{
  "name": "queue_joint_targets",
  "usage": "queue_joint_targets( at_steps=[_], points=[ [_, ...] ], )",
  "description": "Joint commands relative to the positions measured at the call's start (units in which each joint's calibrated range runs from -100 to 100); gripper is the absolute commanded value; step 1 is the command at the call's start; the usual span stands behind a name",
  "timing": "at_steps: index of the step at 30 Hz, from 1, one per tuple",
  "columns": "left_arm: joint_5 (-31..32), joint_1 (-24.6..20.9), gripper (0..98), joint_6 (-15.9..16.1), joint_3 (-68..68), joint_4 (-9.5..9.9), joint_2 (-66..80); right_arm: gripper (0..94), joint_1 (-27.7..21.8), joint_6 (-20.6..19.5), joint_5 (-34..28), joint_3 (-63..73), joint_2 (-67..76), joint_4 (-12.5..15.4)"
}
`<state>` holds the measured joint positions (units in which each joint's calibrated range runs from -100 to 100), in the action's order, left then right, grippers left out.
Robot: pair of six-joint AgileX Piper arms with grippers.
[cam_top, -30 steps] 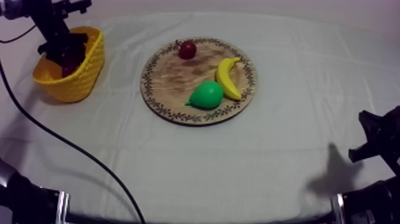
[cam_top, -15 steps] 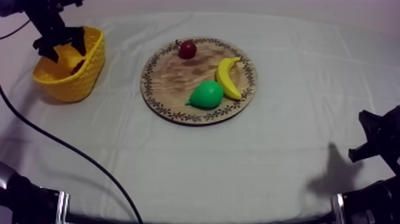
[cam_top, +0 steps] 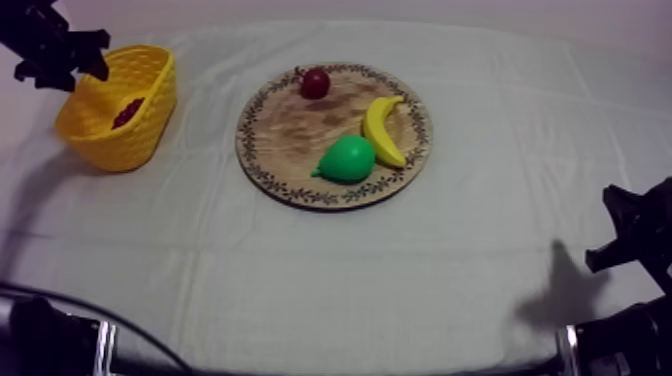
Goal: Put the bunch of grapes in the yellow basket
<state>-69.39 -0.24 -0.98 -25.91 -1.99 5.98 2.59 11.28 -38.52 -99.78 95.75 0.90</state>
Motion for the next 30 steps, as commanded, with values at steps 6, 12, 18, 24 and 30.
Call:
queue_joint_targets(
  at_steps=[6,12,18,24,30],
  points=[
    [8.93,0.12,36.8,2.27,-22.86,-0.36,25.06,0.3,0.01,-0.02,-0.03,0.0,0.0,0.01],
    [17.32,-0.06,18.8,3.94,-37.38,-0.36,42.9,0.3,0.01,-0.02,-0.03,0.0,0.0,0.01],
    [21.99,0.05,3.1,1.79,-50.03,0.82,62.19,0.3,0.01,-0.05,-0.03,0.0,0.0,0.01],
    [21.2,0.4,0.4,-2.16,-56.36,0.93,74.68,0.3,0.01,-0.06,-0.03,0.0,0.0,0.01],
    [24.21,0.86,0.1,-2.99,-64.52,0.83,78.75,0.3,0.01,-0.03,-0.03,0.0,0.0,0.01]
  ],
)
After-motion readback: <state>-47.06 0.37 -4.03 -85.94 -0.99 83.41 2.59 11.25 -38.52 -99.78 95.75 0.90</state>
